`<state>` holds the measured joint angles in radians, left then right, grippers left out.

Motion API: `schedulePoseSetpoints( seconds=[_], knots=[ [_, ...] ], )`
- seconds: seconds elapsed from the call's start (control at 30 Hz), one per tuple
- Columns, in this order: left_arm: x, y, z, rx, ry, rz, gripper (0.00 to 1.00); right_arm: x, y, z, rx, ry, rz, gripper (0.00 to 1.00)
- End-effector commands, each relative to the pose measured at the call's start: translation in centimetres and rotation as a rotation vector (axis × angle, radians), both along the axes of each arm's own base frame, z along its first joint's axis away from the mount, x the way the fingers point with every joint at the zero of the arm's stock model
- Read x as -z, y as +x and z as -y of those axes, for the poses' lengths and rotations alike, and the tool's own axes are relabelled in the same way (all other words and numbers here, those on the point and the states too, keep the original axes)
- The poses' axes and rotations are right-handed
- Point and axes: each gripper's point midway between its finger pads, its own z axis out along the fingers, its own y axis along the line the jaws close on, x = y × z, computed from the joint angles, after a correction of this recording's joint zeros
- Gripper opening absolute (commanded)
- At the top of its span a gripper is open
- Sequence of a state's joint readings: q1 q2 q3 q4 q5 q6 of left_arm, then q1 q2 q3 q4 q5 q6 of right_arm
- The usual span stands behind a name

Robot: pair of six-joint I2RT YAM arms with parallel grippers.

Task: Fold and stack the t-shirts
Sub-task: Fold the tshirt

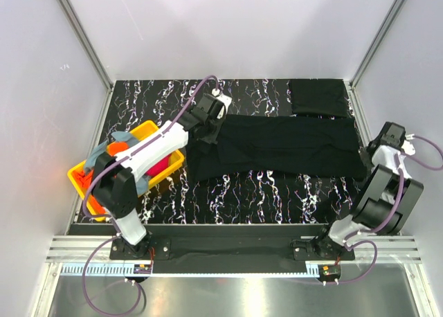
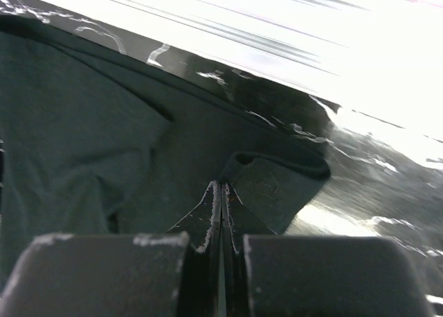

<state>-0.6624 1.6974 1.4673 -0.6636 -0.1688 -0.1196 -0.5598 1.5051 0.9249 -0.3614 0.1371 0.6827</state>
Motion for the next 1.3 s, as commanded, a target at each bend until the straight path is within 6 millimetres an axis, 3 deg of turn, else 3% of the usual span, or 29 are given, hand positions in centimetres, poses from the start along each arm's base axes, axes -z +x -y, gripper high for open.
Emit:
schedulePoseSetpoints(
  seconds=[0.0, 0.4, 0.57, 0.8, 1.27],
  knots=[
    [-0.7, 1.5, 0.2, 0.024, -0.015, 0.009, 0.0, -1.5, 3.6, 0.5, -0.032, -0.03, 0.069, 0.0],
    [2.1, 4.4, -0.3, 0.026, 0.012, -0.053, 0.0, -0.6, 7.1, 1.2, -0.053, -0.015, 0.073, 0.0],
    [2.6, 5.6, -0.6, 0.035, 0.037, -0.047, 0.0, -0.2, 7.4, 1.4, -0.047, -0.009, 0.073, 0.0],
    [1.9, 8.0, -1.0, 0.066, 0.089, 0.01, 0.0, -0.1, 8.0, 1.5, -0.046, -0.003, 0.081, 0.0],
    [4.0, 10.3, -1.4, 0.086, 0.163, 0.008, 0.0, 1.3, 9.0, 1.5, -0.06, 0.029, 0.065, 0.0]
  ],
)
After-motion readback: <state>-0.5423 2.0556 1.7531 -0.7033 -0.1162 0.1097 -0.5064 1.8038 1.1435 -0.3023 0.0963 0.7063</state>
